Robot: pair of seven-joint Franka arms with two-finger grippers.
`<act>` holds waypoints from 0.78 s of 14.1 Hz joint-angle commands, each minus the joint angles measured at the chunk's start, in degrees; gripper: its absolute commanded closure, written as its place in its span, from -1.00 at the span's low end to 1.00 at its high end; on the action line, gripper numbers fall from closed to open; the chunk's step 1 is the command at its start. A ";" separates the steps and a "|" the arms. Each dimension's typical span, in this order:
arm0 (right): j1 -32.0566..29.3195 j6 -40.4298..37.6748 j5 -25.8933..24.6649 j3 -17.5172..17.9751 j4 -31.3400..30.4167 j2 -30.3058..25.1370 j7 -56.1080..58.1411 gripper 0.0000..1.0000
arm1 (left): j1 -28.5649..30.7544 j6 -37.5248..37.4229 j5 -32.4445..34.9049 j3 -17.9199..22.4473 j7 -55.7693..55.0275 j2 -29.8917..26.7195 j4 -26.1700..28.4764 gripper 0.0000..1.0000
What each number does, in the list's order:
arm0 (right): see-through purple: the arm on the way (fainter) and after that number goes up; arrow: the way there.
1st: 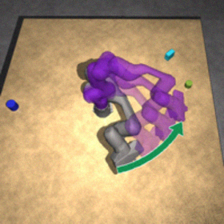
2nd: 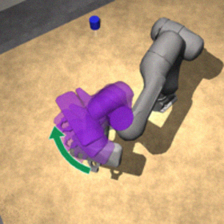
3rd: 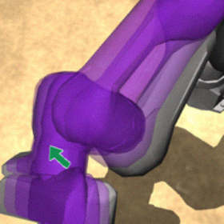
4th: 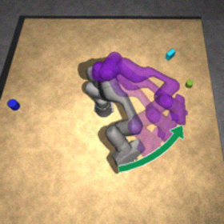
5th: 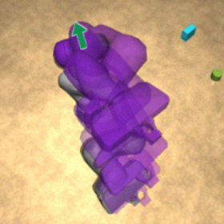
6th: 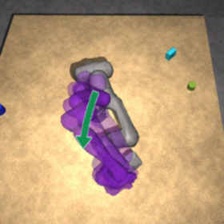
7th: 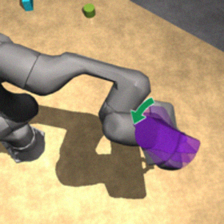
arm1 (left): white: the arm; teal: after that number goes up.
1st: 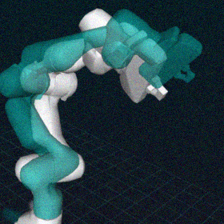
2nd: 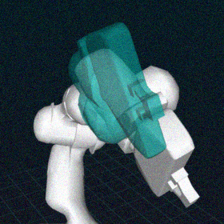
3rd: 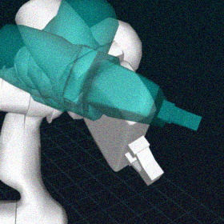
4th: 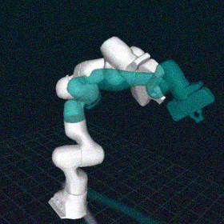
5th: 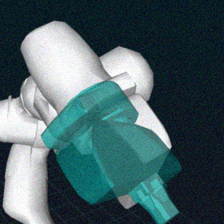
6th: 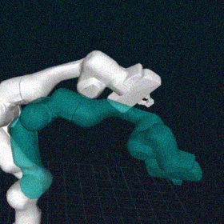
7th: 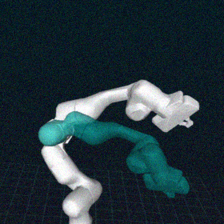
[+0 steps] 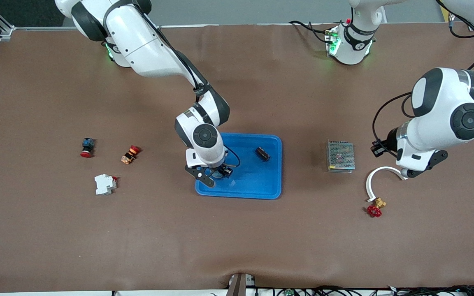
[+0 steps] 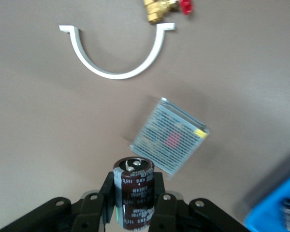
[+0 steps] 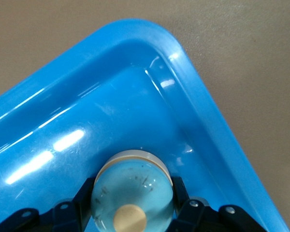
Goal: Place electrolytic capacitor and blue bell in tray
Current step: 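Carry the second capacitor into the tray with the left gripper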
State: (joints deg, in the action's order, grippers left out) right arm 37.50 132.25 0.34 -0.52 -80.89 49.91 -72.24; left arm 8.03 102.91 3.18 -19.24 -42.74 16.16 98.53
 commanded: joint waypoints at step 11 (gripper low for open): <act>0.55 -0.24 -2.98 -0.80 1.35 0.71 -0.71 1.00 | -19.71 5.35 -1.77 0.34 -31.07 19.87 -21.01 0.95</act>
State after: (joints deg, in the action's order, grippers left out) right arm 37.53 132.25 -1.27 -0.78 -80.79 49.94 -72.24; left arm -10.20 106.18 1.88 -19.34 -71.34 34.36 80.09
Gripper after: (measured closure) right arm 0.317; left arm 0.661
